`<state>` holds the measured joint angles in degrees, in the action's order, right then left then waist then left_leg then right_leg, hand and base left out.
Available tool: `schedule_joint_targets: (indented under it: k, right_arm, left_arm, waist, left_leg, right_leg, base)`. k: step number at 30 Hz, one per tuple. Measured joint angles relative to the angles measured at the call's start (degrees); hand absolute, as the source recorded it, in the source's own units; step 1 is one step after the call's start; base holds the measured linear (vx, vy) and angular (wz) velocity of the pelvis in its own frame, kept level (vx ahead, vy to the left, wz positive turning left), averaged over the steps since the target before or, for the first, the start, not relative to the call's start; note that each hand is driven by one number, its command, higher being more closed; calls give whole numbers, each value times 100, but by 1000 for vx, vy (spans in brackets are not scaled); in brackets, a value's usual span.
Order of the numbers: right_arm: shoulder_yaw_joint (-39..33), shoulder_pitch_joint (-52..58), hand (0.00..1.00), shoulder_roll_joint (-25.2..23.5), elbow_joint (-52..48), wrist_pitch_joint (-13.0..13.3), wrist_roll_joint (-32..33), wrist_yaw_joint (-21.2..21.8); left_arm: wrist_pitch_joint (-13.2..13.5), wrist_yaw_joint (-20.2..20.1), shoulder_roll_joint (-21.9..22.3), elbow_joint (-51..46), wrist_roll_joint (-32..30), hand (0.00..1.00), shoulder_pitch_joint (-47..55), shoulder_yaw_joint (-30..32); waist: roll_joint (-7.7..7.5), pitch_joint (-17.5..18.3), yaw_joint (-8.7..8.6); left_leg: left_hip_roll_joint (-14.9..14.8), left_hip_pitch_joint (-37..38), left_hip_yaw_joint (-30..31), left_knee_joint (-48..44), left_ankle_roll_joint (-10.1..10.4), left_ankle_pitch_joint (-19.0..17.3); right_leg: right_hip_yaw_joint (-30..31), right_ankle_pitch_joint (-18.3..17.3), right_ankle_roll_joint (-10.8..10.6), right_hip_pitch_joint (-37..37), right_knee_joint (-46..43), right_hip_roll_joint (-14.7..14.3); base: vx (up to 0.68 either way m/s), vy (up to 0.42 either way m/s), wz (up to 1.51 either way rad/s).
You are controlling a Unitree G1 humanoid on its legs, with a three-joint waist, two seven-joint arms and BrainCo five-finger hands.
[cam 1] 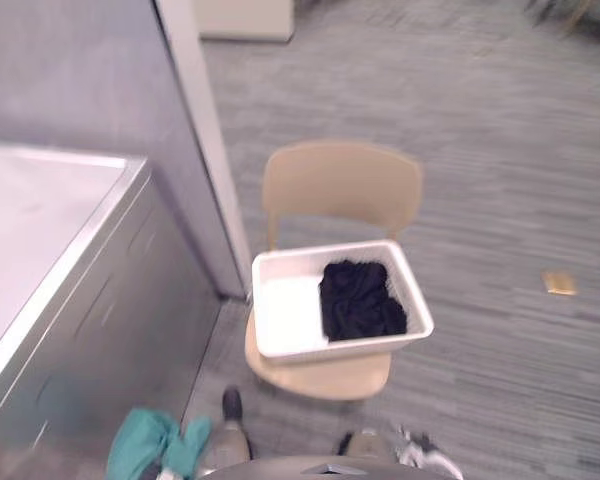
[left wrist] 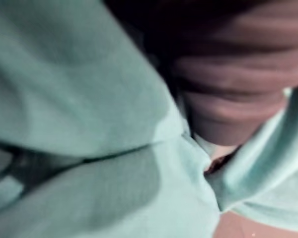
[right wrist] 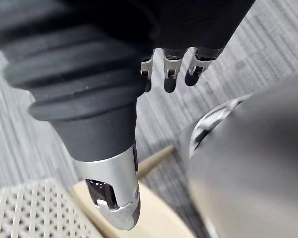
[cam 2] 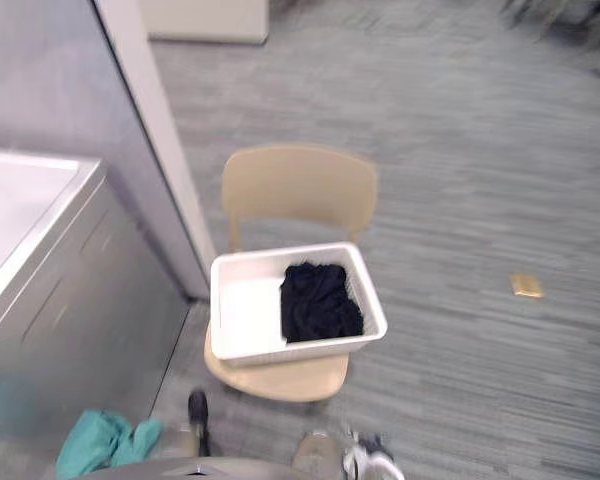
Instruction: Pick up the laundry basket with both hands and put the clothes into the washing machine.
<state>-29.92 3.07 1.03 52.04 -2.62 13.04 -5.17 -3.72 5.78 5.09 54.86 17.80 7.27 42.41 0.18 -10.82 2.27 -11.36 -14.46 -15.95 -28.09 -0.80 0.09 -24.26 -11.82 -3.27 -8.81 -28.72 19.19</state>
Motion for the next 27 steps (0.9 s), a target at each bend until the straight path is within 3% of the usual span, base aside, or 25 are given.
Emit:
schedule_joint_targets:
  k: [1,3,4,7,8,9,10,12,13,14,15,16,17,18,19,20,21,22,23,24,25,27]
  right_arm:
    - [-6,30,0,-4,-117,13,2,3]
    - [-192,194,0,-36,-156,10,6,-8]
    - [-518,257,0,-45,-110,8,9,-38]
    - [-945,210,0,-14,17,2,13,-125]
    - [-1044,216,0,52,103,-2,17,-134]
    - [-1125,142,0,129,356,-17,30,-133]
    - [-1123,81,0,126,511,-52,31,-130]
    - [-1054,22,0,-126,722,-140,67,-114]
    - [-1027,35,0,-182,769,-157,68,-115]
    - [-936,102,0,-281,766,-153,70,-129]
    - [-846,139,0,-291,754,-155,68,-134]
    - [-842,160,0,-294,747,-155,67,-135]
    - [-833,192,0,-293,731,-155,63,-128]
    - [-831,208,0,-289,707,-156,61,-118]
    - [-846,166,0,-288,680,-166,67,-111]
    - [-819,167,0,-318,640,-177,49,-108]
    - [-817,179,0,-347,597,-180,54,-110]
    - [-716,190,0,-442,493,-175,65,-104]
    - [-701,175,0,-494,481,-146,87,-91]
    - [-665,155,0,-531,464,-120,127,-55]
    - [-675,130,0,-509,471,-130,132,8]
    - [-680,146,0,-488,478,-83,156,25]
  left_arm:
    - [1,10,29,25,5,100,124,18]
    - [15,22,39,24,13,100,166,15]
    - [29,21,3,25,14,100,25,-47]
    - [78,63,-34,-36,11,100,-224,-137]
    - [118,98,-31,-103,19,100,-341,-397]
    - [132,130,-47,-178,119,100,-431,-742]
    - [137,135,-79,-217,167,100,-474,-932]
    - [160,134,-304,-246,342,100,-524,-1426]
    - [166,132,-362,-247,345,100,-481,-1483]
    - [198,126,-486,-249,336,100,-371,-1592]
    - [230,115,-549,-249,317,100,-357,-1614]
    - [236,108,-572,-243,294,100,-353,-1615]
    - [237,98,-588,-238,118,100,-308,-1604]
    - [239,99,-600,-228,-90,100,-201,-1603]
    - [240,99,-619,-208,-164,100,-189,-1600]
    - [235,101,-656,-130,-277,100,-84,-1589]
    - [224,100,-644,-112,-331,100,-56,-1581]
    - [206,102,-619,-51,-387,100,12,-1518]
    - [192,102,-617,0,-444,100,44,-1471]
    - [146,102,-604,20,-504,100,76,-1343]
    - [120,110,-531,49,-565,100,46,-1283]
    - [95,108,-447,26,-583,100,41,-1201]
  waist:
    - [57,13,-1]
    - [167,52,-51]
    - [218,86,-87]
    - [248,172,-158]
    - [358,255,-225]
    - [342,263,-263]
    - [274,266,-277]
    - [-77,360,-235]
    - [-169,414,-206]
    - [-286,487,-140]
    - [-342,515,-74]
    - [-368,524,-59]
    - [-374,531,-46]
    - [-330,546,-54]
    - [-304,556,-52]
    - [-285,549,-54]
    - [-286,548,-35]
    - [-319,564,4]
    - [-367,597,9]
    - [-455,649,43]
    - [-459,629,84]
    - [-383,670,102]
  left_leg:
    - [-252,193,-69,-1128,111,-337]
    - [-843,936,-123,-1689,164,-519]
    - [-1337,1297,-127,-1512,190,-504]
    - [-1798,1619,-153,-459,363,-207]
    - [-1789,1854,-45,650,483,516]
    - [-1546,1990,92,1229,1360,-40]
    - [-1458,1945,117,1329,1527,-243]
    - [-1074,1856,165,1310,1548,-739]
    - [-1003,1868,162,1307,1548,-811]
    - [-898,1901,156,1310,1548,-943]
    - [-792,1904,164,1326,1544,-1053]
    - [-729,1871,180,1331,1537,-1077]
    - [-605,1811,228,1359,1515,-1088]
    - [-542,1766,339,1445,1473,-1095]
    - [-550,1745,397,1461,1438,-1085]
    - [-567,1688,603,1546,1390,-1025]
    - [-567,1636,672,1537,1389,-1021]
    - [-553,1500,797,1484,1395,-1015]
    - [-531,1415,834,1450,1410,-1007]
    - [-480,1271,874,1373,1431,-1007]
    - [-499,1228,1071,1328,1389,-935]
    - [-439,1222,1169,1513,1027,-671]
  right_leg:
    - [-36,33,-12,168,48,59]
    - [-268,112,-36,452,166,54]
    - [-490,215,-59,444,165,88]
    - [-848,460,-158,229,88,277]
    - [-1070,651,-272,88,37,381]
    - [-1152,905,-415,40,97,570]
    - [-1209,1083,-415,55,197,654]
    - [-1343,1892,-374,421,931,865]
    - [-1348,2121,-353,541,1145,871]
    - [-1344,2589,-338,750,1473,884]
    - [-1355,2988,-279,839,1640,944]
    - [-1347,3158,-219,860,1692,991]
    - [-1132,3470,81,850,1774,1035]
    - [-533,3426,131,761,1649,935]
    - [-127,3021,-27,685,1409,786]
    - [661,1647,-243,647,778,234]
    - [876,1172,-234,633,610,55]
    - [1278,353,-323,591,502,-290]
    - [1402,63,-407,597,579,-376]
    - [1583,-271,-727,671,835,-410]
    - [1528,-250,-915,730,909,-496]
    - [1341,-183,-803,912,929,-507]
  base:
    - [-158,-36,21]
    - [-118,53,56]
    - [-88,169,85]
    - [-81,224,96]
    - [-96,416,119]
    - [-102,483,114]
    - [-151,581,92]
    - [-201,639,64]
    - [-211,567,41]
    - [-153,369,33]
    - [-153,369,36]
    - [-121,275,41]
    - [-135,223,44]
    - [-158,247,41]
    - [-108,121,53]
    - [-52,49,46]
    - [-46,8,53]
    - [-26,-30,28]
    - [-29,-57,22]
    - [-22,-104,27]
    - [12,-121,41]
    - [70,-118,63]
